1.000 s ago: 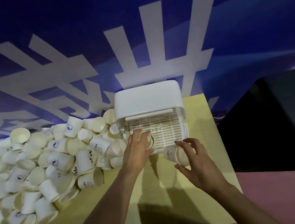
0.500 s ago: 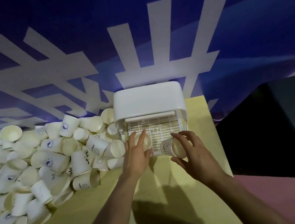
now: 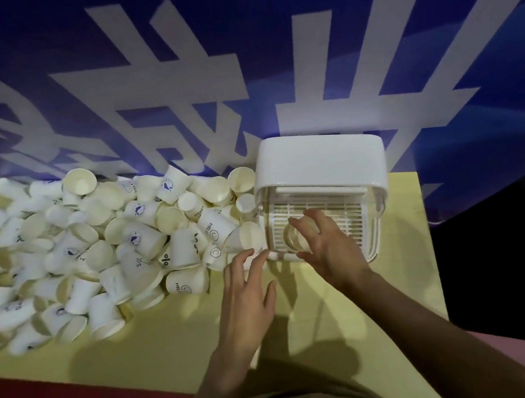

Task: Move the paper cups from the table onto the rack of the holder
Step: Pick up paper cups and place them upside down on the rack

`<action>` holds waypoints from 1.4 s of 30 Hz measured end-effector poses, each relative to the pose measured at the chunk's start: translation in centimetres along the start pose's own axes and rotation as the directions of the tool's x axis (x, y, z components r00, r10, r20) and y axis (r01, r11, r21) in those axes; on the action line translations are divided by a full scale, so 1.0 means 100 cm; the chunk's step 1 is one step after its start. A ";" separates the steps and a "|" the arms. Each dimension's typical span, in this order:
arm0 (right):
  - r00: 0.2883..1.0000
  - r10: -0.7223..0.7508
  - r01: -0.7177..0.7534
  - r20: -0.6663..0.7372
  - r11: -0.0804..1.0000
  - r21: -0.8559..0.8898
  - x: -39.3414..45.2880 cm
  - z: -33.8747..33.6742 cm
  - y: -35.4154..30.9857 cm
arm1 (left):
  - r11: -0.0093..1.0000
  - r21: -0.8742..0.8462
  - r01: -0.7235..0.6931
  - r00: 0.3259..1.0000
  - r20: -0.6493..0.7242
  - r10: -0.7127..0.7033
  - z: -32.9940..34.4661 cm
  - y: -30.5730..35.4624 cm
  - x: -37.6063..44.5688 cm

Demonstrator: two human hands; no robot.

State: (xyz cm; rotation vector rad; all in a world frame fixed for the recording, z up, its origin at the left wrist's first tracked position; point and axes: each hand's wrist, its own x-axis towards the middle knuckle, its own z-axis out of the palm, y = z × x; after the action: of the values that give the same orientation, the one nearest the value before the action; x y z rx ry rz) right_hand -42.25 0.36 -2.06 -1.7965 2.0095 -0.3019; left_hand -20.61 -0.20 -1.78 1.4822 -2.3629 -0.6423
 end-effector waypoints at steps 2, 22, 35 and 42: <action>0.998 0.033 -0.032 0.050 0.999 -0.030 0.007 0.010 0.001 | 1.000 0.008 0.019 1.000 -0.005 -0.019 -0.004 -0.005 -0.006; 0.987 -0.031 0.026 -0.155 0.999 -0.034 0.016 0.048 -0.060 | 0.992 -0.067 0.105 0.994 -0.033 -0.108 -0.048 -0.065 -0.036; 0.994 0.099 -0.092 0.042 0.985 -0.148 0.066 0.078 -0.103 | 0.985 -0.169 -0.037 0.999 -0.007 0.036 -0.101 -0.139 -0.006; 0.986 0.167 -0.163 0.005 0.965 -0.205 0.067 0.075 -0.120 | 0.971 -0.185 -0.153 0.988 -0.005 0.155 -0.115 -0.160 0.023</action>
State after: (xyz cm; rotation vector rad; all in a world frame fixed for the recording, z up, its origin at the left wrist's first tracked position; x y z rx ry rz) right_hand -28.68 -7.02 -4.60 -1.7250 2.2268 -0.0246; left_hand -3.93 -10.80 0.03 1.2070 -2.3251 -0.8059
